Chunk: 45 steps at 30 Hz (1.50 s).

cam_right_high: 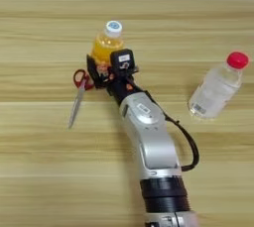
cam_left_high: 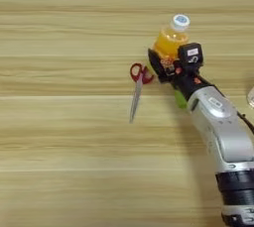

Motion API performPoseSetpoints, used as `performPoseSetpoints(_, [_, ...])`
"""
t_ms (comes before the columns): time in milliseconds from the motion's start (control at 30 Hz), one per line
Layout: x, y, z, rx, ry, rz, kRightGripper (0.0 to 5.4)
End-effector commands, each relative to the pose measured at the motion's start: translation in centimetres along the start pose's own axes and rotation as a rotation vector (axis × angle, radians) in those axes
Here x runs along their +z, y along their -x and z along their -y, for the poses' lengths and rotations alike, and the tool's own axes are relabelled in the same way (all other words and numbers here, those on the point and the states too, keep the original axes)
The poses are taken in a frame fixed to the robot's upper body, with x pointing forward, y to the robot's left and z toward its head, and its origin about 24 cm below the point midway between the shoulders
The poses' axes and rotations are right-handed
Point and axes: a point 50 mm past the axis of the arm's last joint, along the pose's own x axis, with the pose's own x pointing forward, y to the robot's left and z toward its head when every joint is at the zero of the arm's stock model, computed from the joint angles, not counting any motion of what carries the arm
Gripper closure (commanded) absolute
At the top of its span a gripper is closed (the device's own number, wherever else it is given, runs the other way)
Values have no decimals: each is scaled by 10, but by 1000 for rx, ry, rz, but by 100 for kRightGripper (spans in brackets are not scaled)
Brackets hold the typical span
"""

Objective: Move the objects on the table

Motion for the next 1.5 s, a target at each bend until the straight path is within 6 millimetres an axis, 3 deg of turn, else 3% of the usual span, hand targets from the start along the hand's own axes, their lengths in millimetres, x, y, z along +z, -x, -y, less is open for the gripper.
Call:
performPoseSetpoints(33, [35, -13, -21, 91, 40, 170, 196])
performPoseSetpoints(300, [22, -11, -59, 224, 0, 143, 196])
performPoseSetpoints(700, [6, -14, -92, 313, -17, 118, 196])
performPoseSetpoints(1500, [-23, -23, -97, 309, -34, 52, 196])
